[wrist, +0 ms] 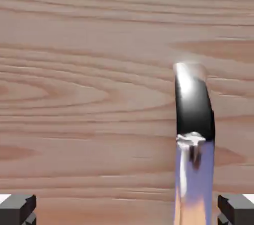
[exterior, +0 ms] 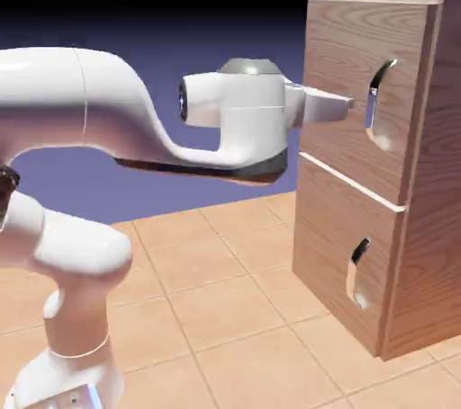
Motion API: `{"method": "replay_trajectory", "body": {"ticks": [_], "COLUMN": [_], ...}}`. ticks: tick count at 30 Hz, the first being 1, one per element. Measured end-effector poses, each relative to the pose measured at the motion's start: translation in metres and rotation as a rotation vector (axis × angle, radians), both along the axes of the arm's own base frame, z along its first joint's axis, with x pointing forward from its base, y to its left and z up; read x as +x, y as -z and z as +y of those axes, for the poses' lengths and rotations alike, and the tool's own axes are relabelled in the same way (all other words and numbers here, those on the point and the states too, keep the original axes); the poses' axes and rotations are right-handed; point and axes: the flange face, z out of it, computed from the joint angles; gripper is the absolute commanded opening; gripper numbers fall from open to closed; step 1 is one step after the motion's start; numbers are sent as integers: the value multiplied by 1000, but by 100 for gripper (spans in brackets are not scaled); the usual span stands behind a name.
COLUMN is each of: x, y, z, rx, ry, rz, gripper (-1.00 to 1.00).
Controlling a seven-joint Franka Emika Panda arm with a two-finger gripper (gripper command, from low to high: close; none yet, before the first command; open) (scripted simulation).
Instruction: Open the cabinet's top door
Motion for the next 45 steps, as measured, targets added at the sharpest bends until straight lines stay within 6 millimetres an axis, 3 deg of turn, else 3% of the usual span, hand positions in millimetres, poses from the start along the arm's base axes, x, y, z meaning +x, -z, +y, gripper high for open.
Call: {"method": "replay_trajectory", "body": {"ticks": [6,8,13,14,16,30,45], "x": [13,14,63,63,63,-8,-66], "y": [16,16,16,16,16,16,16], "z": [-29,-30,-27,-27,-27,14,71], "rx": [20,21,20,20,20,13,7], "ry": [-8,-8,-8,-8,-8,242,490], "rz": [-51,-53,-53,-53,-53,-55,-57], "gripper": [0,0,0,-100,-100,-100,-100]}}
